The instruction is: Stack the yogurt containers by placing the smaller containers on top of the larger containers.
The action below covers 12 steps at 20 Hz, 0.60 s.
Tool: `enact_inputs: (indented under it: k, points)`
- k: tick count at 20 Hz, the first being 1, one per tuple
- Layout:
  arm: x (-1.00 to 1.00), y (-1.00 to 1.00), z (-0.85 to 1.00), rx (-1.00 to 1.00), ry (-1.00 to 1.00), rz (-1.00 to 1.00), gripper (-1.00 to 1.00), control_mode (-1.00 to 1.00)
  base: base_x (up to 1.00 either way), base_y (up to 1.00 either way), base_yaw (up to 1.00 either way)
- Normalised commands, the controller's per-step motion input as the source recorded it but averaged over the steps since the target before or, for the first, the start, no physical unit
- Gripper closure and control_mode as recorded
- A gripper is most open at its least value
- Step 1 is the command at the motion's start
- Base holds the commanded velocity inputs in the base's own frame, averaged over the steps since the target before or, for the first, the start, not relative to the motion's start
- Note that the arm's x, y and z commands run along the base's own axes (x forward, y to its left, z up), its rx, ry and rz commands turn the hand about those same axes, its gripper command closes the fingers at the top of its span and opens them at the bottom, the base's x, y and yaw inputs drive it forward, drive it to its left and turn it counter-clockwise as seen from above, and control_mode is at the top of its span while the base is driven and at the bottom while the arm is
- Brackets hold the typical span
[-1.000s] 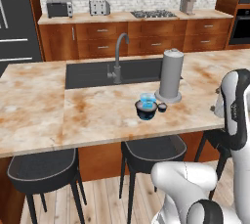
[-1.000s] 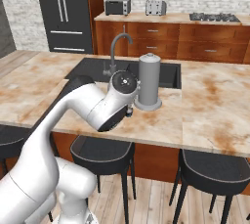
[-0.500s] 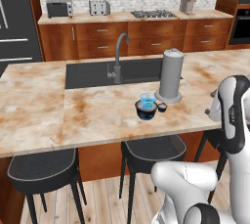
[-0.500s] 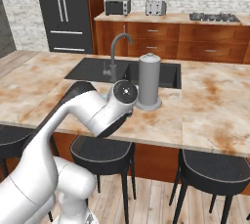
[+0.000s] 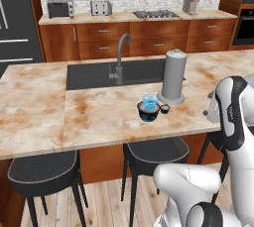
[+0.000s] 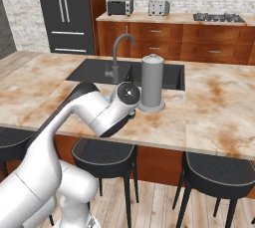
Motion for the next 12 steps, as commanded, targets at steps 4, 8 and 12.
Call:
enact_inputs:
  k: [4, 8, 12]
  points:
    - [0.11, 0.0, -0.09, 0.0, 0.0, 0.14, -1.0, -1.0, 0.0, 0.0, 0.0]
    - [0.02, 0.0, -0.06, 0.0, 0.0, 0.16, -1.0, -1.0, 0.0, 0.0, 0.0]
    - [0.0, 0.0, -0.05, -0.01, 0.0, 0.16, -1.0, -1.0, 0.0, 0.0, 0.0]
